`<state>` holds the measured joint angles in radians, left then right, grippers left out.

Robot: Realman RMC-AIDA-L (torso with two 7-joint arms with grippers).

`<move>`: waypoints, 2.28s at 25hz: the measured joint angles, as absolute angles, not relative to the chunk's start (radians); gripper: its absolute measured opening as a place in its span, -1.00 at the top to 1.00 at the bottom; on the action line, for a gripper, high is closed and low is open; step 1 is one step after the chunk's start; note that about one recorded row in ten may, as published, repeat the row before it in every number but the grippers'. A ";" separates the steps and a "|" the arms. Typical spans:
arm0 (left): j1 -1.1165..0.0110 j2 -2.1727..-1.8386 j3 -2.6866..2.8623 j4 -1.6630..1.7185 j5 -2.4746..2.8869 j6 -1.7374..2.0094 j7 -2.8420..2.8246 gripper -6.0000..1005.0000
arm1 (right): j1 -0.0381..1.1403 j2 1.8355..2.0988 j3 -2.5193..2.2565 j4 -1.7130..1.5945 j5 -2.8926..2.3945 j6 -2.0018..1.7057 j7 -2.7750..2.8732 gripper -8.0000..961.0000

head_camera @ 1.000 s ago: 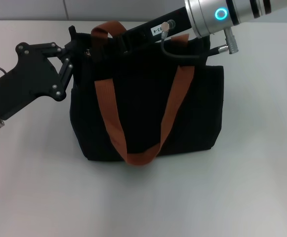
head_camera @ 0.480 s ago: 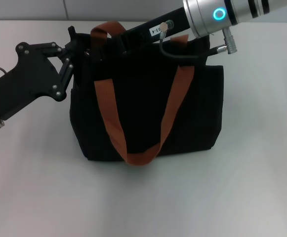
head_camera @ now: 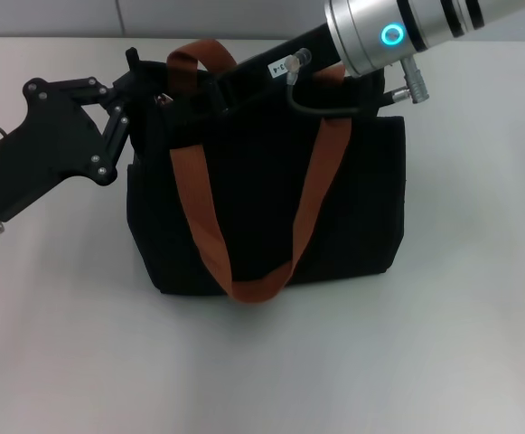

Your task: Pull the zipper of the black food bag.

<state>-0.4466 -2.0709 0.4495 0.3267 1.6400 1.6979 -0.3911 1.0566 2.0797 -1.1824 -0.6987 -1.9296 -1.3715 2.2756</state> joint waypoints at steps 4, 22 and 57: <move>-0.446 -2.071 0.449 0.327 1.639 1.699 -0.391 0.79 | 1.038 2.080 -1.183 -0.723 -1.933 -1.370 2.292 0.98; -0.448 -2.069 0.448 0.328 1.625 1.690 -0.392 0.78 | 0.934 2.084 -1.184 -0.872 -1.995 -1.371 2.381 0.98; -0.449 -2.068 0.446 0.327 1.610 1.673 -0.391 0.77 | 0.699 2.084 -1.173 -1.213 -2.089 -1.438 2.525 0.98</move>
<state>-0.4492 -2.0678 0.4464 0.3266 1.6100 1.6733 -0.3914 0.6995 2.0842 -1.1727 -1.2130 -2.0886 -1.4384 2.5246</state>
